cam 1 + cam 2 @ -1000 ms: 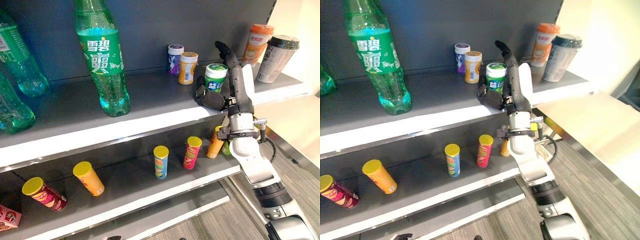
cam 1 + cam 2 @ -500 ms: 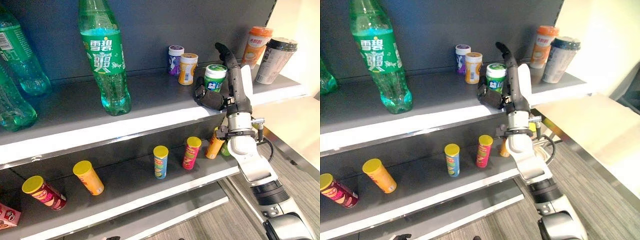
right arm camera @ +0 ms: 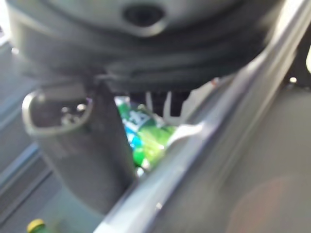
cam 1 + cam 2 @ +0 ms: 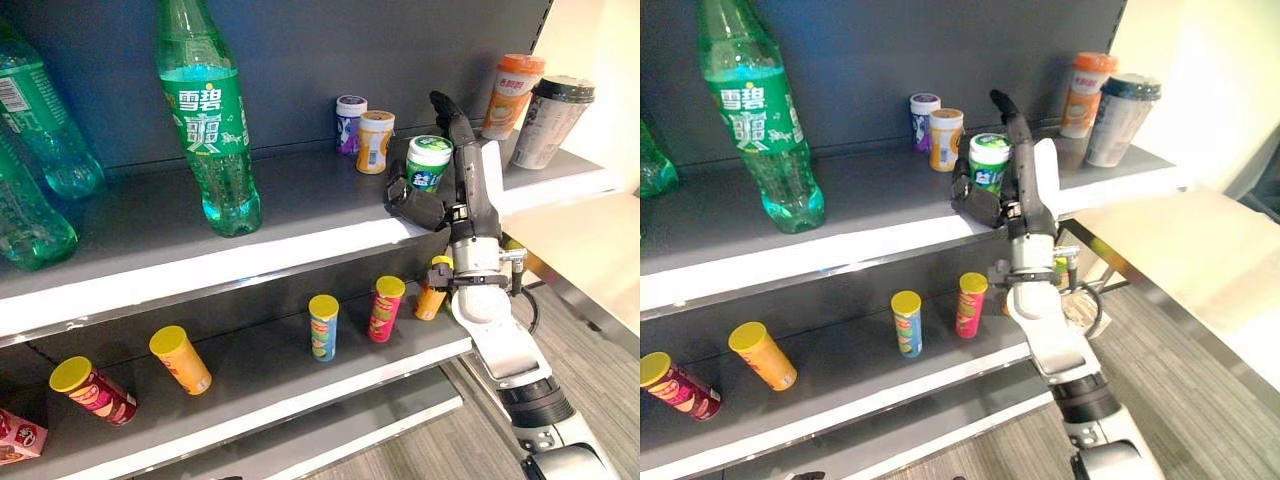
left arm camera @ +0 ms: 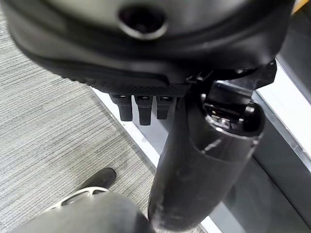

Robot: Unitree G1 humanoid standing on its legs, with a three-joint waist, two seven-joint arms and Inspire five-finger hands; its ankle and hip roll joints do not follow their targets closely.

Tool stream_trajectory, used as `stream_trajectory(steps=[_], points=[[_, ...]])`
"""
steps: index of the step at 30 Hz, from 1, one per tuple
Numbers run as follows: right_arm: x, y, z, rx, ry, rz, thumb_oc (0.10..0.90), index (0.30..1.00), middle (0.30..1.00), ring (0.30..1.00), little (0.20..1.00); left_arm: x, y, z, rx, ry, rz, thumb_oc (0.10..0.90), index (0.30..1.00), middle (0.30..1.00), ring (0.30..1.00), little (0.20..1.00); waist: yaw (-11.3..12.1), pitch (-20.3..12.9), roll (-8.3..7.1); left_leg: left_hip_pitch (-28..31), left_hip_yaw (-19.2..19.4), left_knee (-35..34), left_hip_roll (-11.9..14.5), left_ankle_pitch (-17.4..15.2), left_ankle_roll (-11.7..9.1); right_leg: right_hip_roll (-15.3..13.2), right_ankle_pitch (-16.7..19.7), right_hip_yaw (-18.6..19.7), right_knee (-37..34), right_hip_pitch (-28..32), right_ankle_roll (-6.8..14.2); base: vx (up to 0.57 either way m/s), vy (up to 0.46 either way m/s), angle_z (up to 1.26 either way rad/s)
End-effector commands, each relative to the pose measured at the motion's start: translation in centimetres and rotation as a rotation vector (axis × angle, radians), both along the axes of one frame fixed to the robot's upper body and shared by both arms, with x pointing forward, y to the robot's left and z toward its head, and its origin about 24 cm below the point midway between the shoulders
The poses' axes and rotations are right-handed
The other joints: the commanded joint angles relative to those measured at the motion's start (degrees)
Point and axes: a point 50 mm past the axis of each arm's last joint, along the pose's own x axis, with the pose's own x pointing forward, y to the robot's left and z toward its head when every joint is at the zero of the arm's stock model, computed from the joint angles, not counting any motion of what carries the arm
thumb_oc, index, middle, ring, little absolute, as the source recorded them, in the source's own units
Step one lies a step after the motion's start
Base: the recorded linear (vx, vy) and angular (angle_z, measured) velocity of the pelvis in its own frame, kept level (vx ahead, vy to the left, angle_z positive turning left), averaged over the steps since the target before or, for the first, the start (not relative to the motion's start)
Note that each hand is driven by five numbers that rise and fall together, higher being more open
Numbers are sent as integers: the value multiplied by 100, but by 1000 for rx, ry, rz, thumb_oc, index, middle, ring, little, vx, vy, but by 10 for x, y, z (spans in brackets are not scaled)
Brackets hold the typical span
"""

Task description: Put the goods on the table back onto the shelves and tidy them up.

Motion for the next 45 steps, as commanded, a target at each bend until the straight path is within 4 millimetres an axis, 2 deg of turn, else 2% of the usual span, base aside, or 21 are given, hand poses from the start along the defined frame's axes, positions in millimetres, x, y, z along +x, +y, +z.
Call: stream_trajectory(steps=[1, 13, 21, 30, 32, 36, 41, 45], points=[[-9, 26, -9, -74, 22, 147, 800, 900, 900, 900, 900, -1, -10, -3, -9, 16, -66, 800, 900, 900, 900, 900, 224, 349, -23, 83, 0, 53, 17, -373, -19, -523, -358, 95, 165, 106, 552, 0, 0, 0], [-10, 28, -13, -76, 31, 150, 800, 900, 900, 900, 900, 0, -11, -2, -10, 5, -57, 800, 900, 900, 900, 900, 260, 355, -34, 82, -23, 53, 22, -375, -20, -518, -366, 63, 173, 125, 551, 0, 0, 0], [-4, 14, -20, -92, 57, 58, 800, 900, 900, 900, 900, -5, -10, -3, -10, 16, -43, 800, 900, 900, 900, 900, 321, 341, -45, 72, -49, 53, 17, -376, -15, -523, -364, 36, 169, 130, 553, 0, 0, 0], [7, -4, -7, -111, 14, -57, 800, 900, 900, 900, 900, -8, -7, -3, -1, 22, -37, 800, 900, 900, 900, 900, 398, 314, -41, 89, -68, 53, 17, -378, -23, -532, -372, -18, 154, 170, 547, 0, 0, 0], [15, -8, 3, -112, -6, -80, 800, 900, 900, 900, 900, -10, -7, -3, -3, 33, -32, 800, 900, 900, 900, 900, 421, 295, -38, 88, -80, 53, 18, -374, -28, -538, -379, -43, 163, 182, 542, 0, 0, 0], [31, -7, 35, -148, -66, -91, 800, 900, 900, 900, 900, -12, -4, -3, 4, 43, -23, 800, 900, 900, 900, 900, 490, 248, -75, 94, -118, 53, 9, -376, -39, -552, -397, -91, 179, 227, 538, -4, -7, 2], [40, -8, 53, -156, -89, -97, 800, 900, 900, 900, 900, -16, -2, -3, 5, 52, -4, 800, 900, 900, 900, 900, 537, 224, -96, 135, -144, 53, -3, -383, -44, -568, -416, -144, 221, 260, 535, 3, -4, 11], [38, -11, 70, -171, -141, -105, 800, 900, 900, 900, 900, -16, 0, -3, 12, 51, 5, 800, 900, 900, 900, 900, 542, 222, -119, 135, -143, 53, -5, -384, -47, -583, -412, -160, 224, 279, 543, -4, -5, 4]])
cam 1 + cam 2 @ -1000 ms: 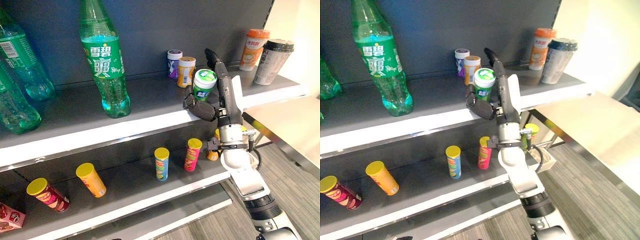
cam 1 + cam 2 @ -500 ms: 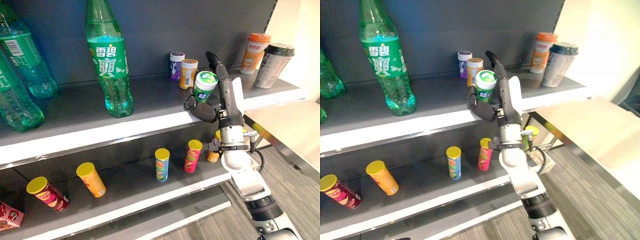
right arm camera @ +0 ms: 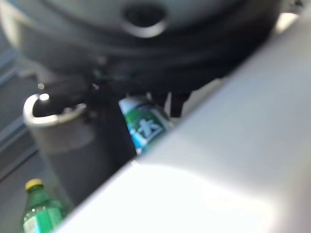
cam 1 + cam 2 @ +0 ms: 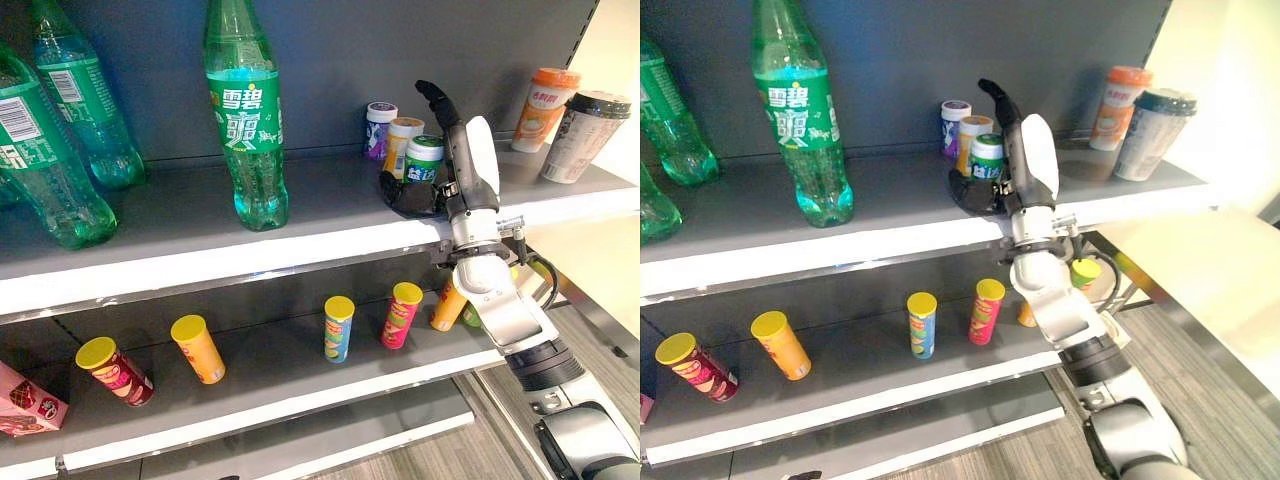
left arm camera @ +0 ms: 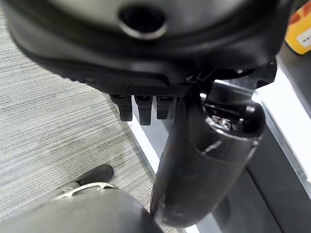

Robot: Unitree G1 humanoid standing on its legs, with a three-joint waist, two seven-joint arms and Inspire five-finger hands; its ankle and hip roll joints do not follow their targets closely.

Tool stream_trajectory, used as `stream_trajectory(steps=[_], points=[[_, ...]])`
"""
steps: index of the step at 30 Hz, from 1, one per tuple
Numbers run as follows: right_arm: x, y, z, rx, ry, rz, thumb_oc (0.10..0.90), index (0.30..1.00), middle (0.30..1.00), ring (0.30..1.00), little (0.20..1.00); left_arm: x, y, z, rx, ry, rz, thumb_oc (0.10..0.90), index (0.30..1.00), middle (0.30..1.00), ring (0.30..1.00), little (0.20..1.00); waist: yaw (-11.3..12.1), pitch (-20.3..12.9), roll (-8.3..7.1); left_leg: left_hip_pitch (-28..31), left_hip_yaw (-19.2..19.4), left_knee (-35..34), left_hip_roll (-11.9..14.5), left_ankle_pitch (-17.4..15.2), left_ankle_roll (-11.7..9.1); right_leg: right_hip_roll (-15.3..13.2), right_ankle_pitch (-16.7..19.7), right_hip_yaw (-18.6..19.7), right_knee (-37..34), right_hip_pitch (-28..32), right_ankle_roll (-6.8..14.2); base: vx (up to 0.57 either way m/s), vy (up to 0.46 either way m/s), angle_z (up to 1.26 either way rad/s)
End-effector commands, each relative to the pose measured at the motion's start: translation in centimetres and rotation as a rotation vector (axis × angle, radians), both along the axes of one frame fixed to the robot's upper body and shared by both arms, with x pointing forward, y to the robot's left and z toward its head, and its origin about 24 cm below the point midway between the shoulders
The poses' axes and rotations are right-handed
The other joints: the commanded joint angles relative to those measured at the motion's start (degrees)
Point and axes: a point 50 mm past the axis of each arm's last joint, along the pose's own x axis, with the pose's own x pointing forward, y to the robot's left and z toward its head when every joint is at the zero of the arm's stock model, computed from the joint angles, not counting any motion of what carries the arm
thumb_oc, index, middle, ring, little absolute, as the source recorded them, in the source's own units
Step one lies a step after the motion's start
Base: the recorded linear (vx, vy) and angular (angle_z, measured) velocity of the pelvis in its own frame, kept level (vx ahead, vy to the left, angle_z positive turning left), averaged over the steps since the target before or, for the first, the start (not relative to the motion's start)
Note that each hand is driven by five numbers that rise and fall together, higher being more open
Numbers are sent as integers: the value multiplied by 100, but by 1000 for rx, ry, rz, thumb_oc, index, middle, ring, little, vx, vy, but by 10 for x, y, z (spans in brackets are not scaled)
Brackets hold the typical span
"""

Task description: Put the goods on the table back onto the shelves and tidy them up.

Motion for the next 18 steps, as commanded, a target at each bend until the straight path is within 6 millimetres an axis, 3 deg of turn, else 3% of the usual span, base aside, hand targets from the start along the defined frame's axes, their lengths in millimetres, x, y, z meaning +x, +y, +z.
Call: stream_trajectory(steps=[1, 9, 18], points=[[6, -3, 50, 13, -161, -12, 800, 900, 900, 900, 900, -12, -4, -4, 18, 65, -85, 800, 900, 900, 900, 900, 222, 167, -44, 149, 70, 54, -16, -392, -50, -551, -347, 40, 232, 167, 496, 0, 0, 0], [-18, -3, 99, 14, -354, 76, 800, 900, 900, 900, 900, -11, 1, -3, 35, 75, -55, 800, 900, 900, 900, 900, 72, 154, -82, 159, 154, 54, -15, -395, -65, -541, -342, 95, 266, 108, 509, -10, -1, -1], [-39, 5, 110, 6, -426, 194, 800, 900, 900, 900, 900, -8, 1, -4, 31, 78, -68, 800, 900, 900, 900, 900, -56, 126, -59, 175, 249, 54, -10, -404, -71, -529, -344, 181, 285, 66, 516, -15, 0, -7]])
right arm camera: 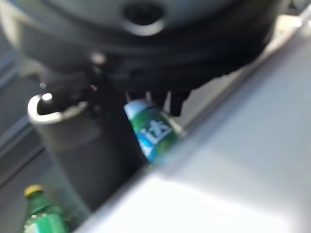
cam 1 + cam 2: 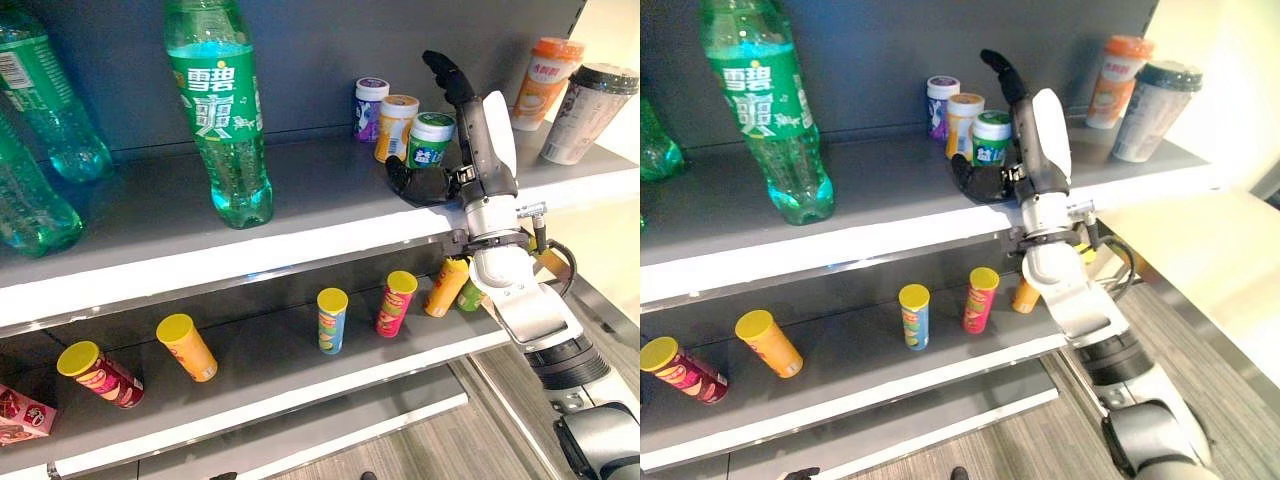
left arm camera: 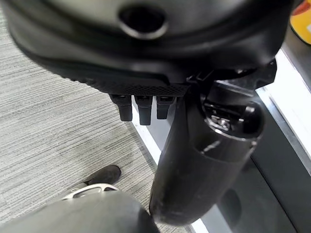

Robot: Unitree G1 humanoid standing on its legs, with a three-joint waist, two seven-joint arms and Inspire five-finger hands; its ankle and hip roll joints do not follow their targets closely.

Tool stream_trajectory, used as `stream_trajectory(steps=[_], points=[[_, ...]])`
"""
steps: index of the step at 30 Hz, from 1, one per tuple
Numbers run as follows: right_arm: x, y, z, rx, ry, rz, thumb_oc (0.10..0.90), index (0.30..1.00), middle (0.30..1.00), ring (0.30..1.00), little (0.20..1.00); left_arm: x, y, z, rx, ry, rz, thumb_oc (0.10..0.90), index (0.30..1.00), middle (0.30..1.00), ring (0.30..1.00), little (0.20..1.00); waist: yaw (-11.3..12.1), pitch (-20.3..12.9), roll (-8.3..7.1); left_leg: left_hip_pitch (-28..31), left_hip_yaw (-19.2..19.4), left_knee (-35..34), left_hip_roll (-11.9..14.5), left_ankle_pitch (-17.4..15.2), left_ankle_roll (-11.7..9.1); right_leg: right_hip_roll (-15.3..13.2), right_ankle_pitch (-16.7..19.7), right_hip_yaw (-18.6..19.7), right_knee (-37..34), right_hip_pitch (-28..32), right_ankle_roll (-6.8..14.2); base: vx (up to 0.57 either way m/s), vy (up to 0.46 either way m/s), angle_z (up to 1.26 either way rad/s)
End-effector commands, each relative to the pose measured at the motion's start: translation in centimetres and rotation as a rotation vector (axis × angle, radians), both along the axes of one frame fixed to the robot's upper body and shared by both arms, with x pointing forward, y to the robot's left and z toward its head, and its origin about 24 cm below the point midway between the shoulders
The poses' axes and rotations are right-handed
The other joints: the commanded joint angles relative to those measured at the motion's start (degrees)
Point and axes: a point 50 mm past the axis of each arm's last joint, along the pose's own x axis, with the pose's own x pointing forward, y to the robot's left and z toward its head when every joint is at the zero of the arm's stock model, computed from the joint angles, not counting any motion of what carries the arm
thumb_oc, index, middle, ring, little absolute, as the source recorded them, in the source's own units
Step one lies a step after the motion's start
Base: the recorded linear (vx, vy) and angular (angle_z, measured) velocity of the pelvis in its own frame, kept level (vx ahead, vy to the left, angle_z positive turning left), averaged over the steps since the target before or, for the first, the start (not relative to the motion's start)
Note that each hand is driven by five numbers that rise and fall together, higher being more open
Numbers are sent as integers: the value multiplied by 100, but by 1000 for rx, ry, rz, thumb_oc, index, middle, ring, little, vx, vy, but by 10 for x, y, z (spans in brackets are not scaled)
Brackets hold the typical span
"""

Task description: Put the goods on the table back onto the shelves and tidy them up.

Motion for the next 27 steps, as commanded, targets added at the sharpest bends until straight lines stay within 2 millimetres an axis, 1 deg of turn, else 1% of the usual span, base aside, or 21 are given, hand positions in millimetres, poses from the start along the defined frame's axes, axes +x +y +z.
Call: stream_trajectory(steps=[1, 6, 9, 15, 19, 22, 23, 24, 25, 27], points=[[-26, 3, 83, 13, -354, 103, 800, 900, 900, 900, 900, -15, 2, -4, 28, 91, -91, 800, 900, 900, 900, 900, 100, -101, -130, 165, 101, 51, -9, -404, -86, -565, -408, 44, 283, 169, 585, 0, 0, 0], [-29, 4, 88, 38, -335, 192, 800, 900, 900, 900, 900, -19, 4, -4, 24, 97, -52, 800, 900, 900, 900, 900, 65, -116, -149, 158, 124, 51, 4, -383, -112, -548, -426, 59, 293, 164, 582, -27, -1, -1], [-31, 4, 94, 30, -330, 225, 800, 900, 900, 900, 900, -21, 7, -4, 26, 105, -32, 800, 900, 900, 900, 900, 66, -130, -172, 143, 113, 51, 5, -374, -126, -534, -444, 61, 312, 158, 578, -32, 1, -3], [-34, 4, 116, 21, -343, 286, 800, 900, 900, 900, 900, -21, 9, -3, 23, 107, -36, 800, 900, 900, 900, 900, 58, -169, -232, 137, 102, 51, 21, -351, -166, -514, -472, 44, 342, 162, 580, 0, 0, 0], [-39, -2, 131, -15, -354, 298, 800, 900, 900, 900, 900, -21, 11, -3, 22, 107, -38, 800, 900, 900, 900, 900, 7, -210, -261, 139, 115, 51, 28, -360, -183, -514, -497, 20, 366, 170, 589, 0, 0, 0], [-48, -15, 146, -75, -356, 280, 800, 900, 900, 900, 900, -25, 15, -2, 23, 120, -41, 800, 900, 900, 900, 900, -81, -230, -302, 131, 126, 51, 25, -350, -193, -511, -501, 41, 398, 142, 610, -27, 33, 4], [-48, -15, 146, -75, -356, 280, 800, 900, 900, 900, 900, -25, 15, -2, 23, 120, -42, 800, 900, 900, 900, 900, -76, -229, -300, 131, 126, 51, 25, -351, -193, -511, -502, 41, 399, 141, 610, -17, 29, 4], [-52, -20, 149, -98, -350, 271, 800, 900, 900, 900, 900, -26, 15, -2, 22, 124, -44, 800, 900, 900, 900, 900, -107, -239, -316, 128, 141, 51, 26, -351, -197, -510, -497, 50, 401, 131, 621, -12, 49, -2], [-63, -36, 156, -146, -341, 237, 800, 900, 900, 900, 900, -29, 16, -3, 17, 137, -49, 800, 900, 900, 900, 900, -218, -273, -352, 133, 179, 51, 27, -355, -208, -502, -487, 78, 401, 102, 646, -15, 69, -4], [-76, -57, 162, -190, -322, 176, 800, 900, 900, 900, 900, -32, 17, -2, 14, 145, -63, 800, 900, 900, 900, 900, -296, -293, -402, 143, 226, 51, 27, -361, -218, -490, -461, 105, 390, 87, 672, -14, 61, -3]])
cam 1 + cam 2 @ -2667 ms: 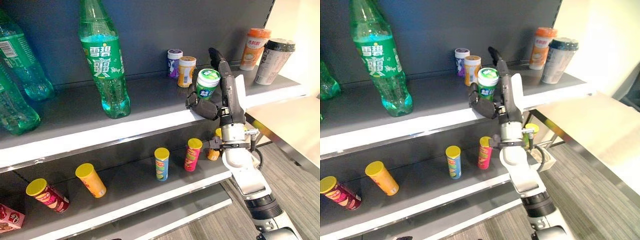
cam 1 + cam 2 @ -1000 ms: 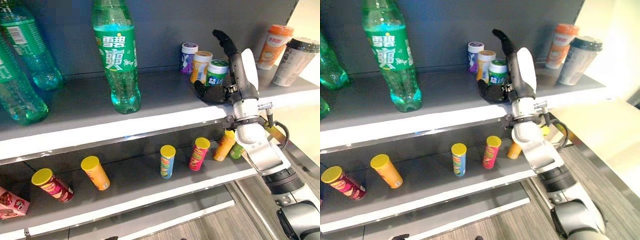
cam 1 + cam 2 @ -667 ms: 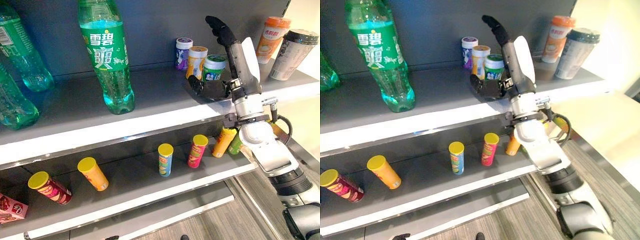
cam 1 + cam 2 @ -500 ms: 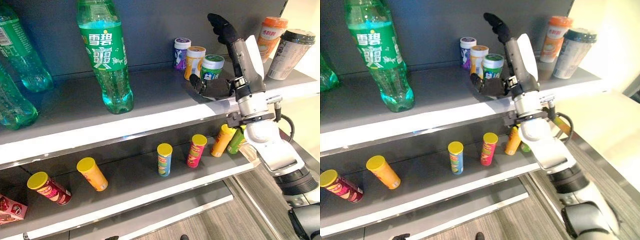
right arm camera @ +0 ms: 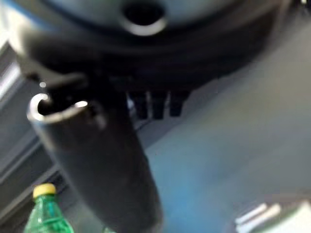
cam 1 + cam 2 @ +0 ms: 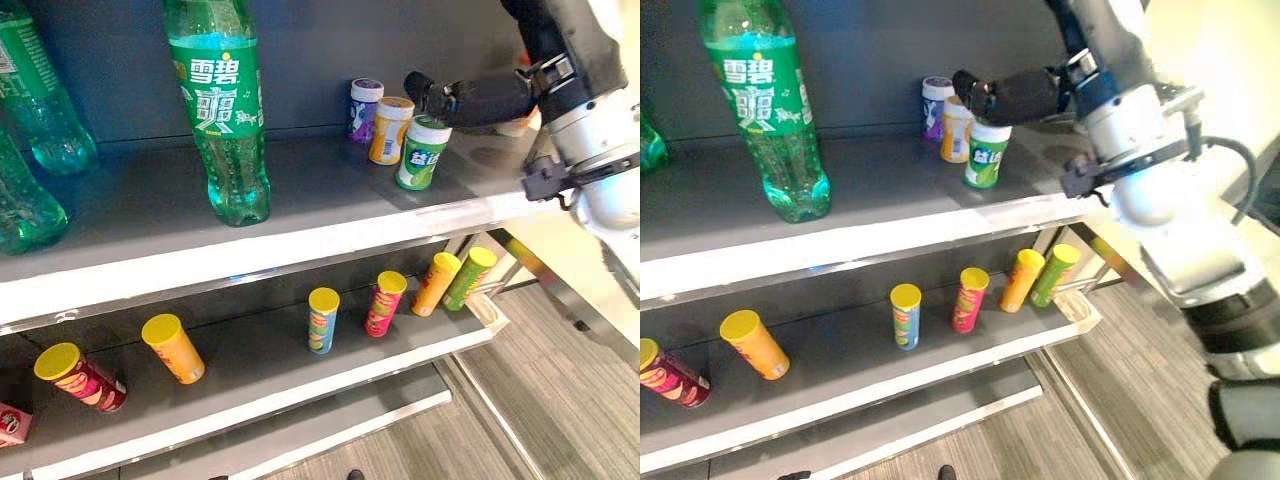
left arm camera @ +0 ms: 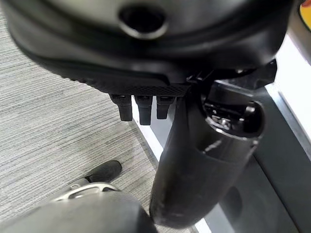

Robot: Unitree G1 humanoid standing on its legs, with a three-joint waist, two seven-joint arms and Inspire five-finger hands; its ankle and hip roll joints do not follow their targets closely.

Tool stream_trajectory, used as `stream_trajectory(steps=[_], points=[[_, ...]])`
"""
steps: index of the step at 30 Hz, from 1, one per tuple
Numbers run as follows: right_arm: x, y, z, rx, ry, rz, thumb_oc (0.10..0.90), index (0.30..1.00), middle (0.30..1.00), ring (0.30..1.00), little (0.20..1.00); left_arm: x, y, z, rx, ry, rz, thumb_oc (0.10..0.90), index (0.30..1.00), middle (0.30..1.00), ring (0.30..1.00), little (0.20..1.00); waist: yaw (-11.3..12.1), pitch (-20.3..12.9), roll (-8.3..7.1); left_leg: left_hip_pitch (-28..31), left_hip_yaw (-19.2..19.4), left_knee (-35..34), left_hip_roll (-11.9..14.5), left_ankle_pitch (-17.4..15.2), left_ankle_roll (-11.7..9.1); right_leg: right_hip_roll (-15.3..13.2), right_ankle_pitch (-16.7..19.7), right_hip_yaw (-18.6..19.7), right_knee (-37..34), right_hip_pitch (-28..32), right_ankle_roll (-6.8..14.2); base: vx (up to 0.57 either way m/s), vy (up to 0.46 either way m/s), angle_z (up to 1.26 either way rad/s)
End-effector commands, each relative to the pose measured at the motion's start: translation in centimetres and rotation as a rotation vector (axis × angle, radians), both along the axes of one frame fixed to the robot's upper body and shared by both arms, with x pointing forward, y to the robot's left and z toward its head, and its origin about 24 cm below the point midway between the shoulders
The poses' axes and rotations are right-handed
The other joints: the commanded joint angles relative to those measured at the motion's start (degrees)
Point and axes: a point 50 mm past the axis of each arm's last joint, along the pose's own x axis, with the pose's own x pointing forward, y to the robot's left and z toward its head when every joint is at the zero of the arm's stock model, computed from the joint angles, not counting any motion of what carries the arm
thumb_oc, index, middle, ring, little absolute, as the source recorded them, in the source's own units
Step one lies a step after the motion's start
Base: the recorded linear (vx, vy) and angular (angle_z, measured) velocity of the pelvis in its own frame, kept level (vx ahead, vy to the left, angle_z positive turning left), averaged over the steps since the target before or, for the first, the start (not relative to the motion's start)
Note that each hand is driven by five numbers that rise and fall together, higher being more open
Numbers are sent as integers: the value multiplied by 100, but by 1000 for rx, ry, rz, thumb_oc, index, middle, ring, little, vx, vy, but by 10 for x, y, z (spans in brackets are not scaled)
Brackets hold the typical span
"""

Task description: Put the goods on the table back onto the shelves and tidy them up.

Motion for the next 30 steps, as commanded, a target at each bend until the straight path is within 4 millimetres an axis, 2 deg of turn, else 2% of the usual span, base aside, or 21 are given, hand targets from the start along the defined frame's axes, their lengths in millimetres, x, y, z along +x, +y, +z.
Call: stream_trajectory(steps=[1, 3, 5, 6, 7, 8, 9, 11, 14, 15, 16, 18, 19, 21, 23, 24, 25, 26, 27, 28, 30], points=[[-38, -20, 58, 83, -202, 39, 800, 900, 900, 900, 900, -28, 2, -4, -3, 119, -96, 800, 900, 900, 900, 900, -74, -269, -57, 113, 218, 52, 57, -354, -212, -473, -484, 117, 342, 38, 686, -35, 52, -10], [-58, -47, 64, 37, -176, -78, 800, 900, 900, 900, 900, -28, -2, -5, -24, 117, -121, 800, 900, 900, 900, 900, -410, -312, -132, 99, 357, 52, 72, -359, -216, -455, -401, 247, 341, -86, 727, -49, 41, -45], [-75, -88, 51, 41, -105, -253, 800, 900, 900, 900, 900, -28, -1, -4, -47, 100, -117, 800, 900, 900, 900, 900, -1010, -399, -383, 139, 640, 52, 86, -381, -181, -404, -245, 515, 348, -254, 773, -29, 45, -70], [-94, -112, 40, 71, -75, -342, 800, 900, 900, 900, 900, -27, 1, -3, -49, 99, -122, 800, 900, 900, 900, 900, -1125, -349, -506, 166, 757, 52, 84, -422, -150, -381, -191, 651, 370, -323, 809, -36, 43, -118], [-111, -123, 39, 85, -79, -400, 800, 900, 900, 900, 900, -23, -1, -3, -56, 93, -141, 800, 900, 900, 900, 900, -1061, -307, -515, 137, 826, 52, 67, -406, -135, -385, -129, 729, 371, -411, 822, -35, 105, -135], [-143, -142, 28, 118, -123, -507, 800, 900, 900, 900, 900, -17, -10, -4, -76, 73, -162, 800, 900, 900, 900, 900, -1267, -205, -413, 146, 989, 52, 30, -482, -59, -352, -17, 950, 396, -559, 884, -8, 170, -168], [-162, -149, 21, 143, -209, -572, 800, 900, 900, 900, 900, 0, -11, -2, -74, 20, -208, 800, 900, 900, 900, 900, -1471, -151, -295, 130, 1033, 52, -26, -528, -3, -355, 5, 1060, 442, -645, 916, 43, 200, -83], [-182, -157, 14, 186, -305, -645, 800, 900, 900, 900, 900, 21, -15, 2, -69, -39, -280, 800, 900, 900, 900, 900, -1719, -85, -163, 124, 1063, 52, -68, -577, 57, -354, 27, 1140, 506, -733, 941, 56, 132, 8], [-195, -166, 0, 287, -411, -676, 800, 900, 900, 900, 900, 51, -22, 9, -69, -119, -378, 800, 900, 900, 900, 900, -2042, 10, -20, 78, 1208, 52, -126, -621, 106, -283, 218, 1312, 497, -895, 1000, 28, 81, -42], [-197, -167, -5, 309, -436, -684, 800, 900, 900, 900, 900, 62, -27, 12, -76, -155, -405, 800, 900, 900, 900, 900, -2130, 32, 54, 92, 1206, 52, -135, -765, 123, -241, 253, 1360, 447, -934, 1054, 13, 57, -17], [-197, -167, -10, 332, -454, -680, 800, 900, 900, 900, 900, 73, -31, 16, -80, -189, -429, 800, 900, 900, 900, 900, -2190, 81, 61, 26, 1280, 52, -125, -745, 126, -185, 379, 1373, 425, -1044, 1056, -44, 41, -9], [-195, -166, -19, 363, -485, -682, 800, 900, 900, 900, 900, 97, -35, 25, -68, -254, -478, 800, 900, 900, 900, 900, -2324, 183, 65, -201, 1489, 52, -56, -669, 130, -35, 535, 1175, 457, -1323, 1056, -214, -56, -22], [-194, -165, -23, 369, -490, -685, 800, 900, 900, 900, 900, 107, -39, 29, -69, -280, -502, 800, 900, 900, 900, 900, -2383, 224, 81, -336, 1607, 52, 5, -579, 129, -5, 461, 953, 529, -1357, 1053, -260, -71, -49], [-191, -161, -28, 388, -515, -672, 800, 900, 900, 900, 900, 122, -46, 35, -65, -304, -564, 800, 900, 900, 900, 900, -2374, 273, 122, -627, 1789, 52, 158, -374, 89, -34, 186, 553, 765, -1302, 1017, -285, -39, -75], [-184, -158, -35, 405, -514, -660, 800, 900, 900, 900, 900, 130, -52, 37, -66, -314, -586, 800, 900, 900, 900, 900, -2222, 297, 140, -807, 2044, 52, 355, -194, 51, -176, -147, 221, 1057, -1102, 906, -297, -62, -107], [-179, -156, -39, 414, -511, -649, 800, 900, 900, 900, 900, 133, -55, 38, -70, -312, -607, 800, 900, 900, 900, 900, -2124, 279, 124, -832, 2261, 52, 468, -124, 31, -316, -256, 74, 1209, -934, 854, -356, -110, -125], [-170, -153, -44, 431, -499, -626, 800, 900, 900, 900, 900, 142, -62, 43, -74, -343, -652, 800, 900, 900, 900, 900, -1918, 170, 159, -894, 2580, 58, 634, -27, 36, -675, -272, -233, 1384, -530, 808, -338, -134, -131], [-165, -152, -45, 433, -500, -632, 800, 900, 900, 900, 900, 146, -66, 46, -90, -362, -666, 800, 900, 900, 900, 900, -1763, 98, 152, -912, 2779, 75, 721, 50, 42, -896, -186, -407, 1418, -282, 829, -309, -151, -164], [-157, -153, -52, 466, -490, -642, 800, 900, 900, 900, 900, 135, -74, 39, -117, -331, -657, 800, 900, 900, 900, 900, -1651, 14, 102, -896, 2997, 86, 799, 124, 34, -1063, -31, -493, 1338, -34, 854, -278, -256, -192], [-146, -154, -62, 512, -437, -622, 800, 900, 900, 900, 900, 139, -67, 43, -115, -365, -602, 800, 900, 900, 900, 900, -1298, -169, 58, -994, 3270, 129, 923, 278, 20, -1377, 525, -747, 1229, 370, 1003, -261, -290, -187], [-137, -158, -75, 544, -380, -659, 800, 900, 900, 900, 900, 135, -55, 43, -118, -371, -525, 800, 900, 900, 900, 900, -997, -333, -45, -1152, 3452, 162, 1028, 456, 4, -1439, 1139, -859, 1018, 664, 1056, -246, -282, -185]])
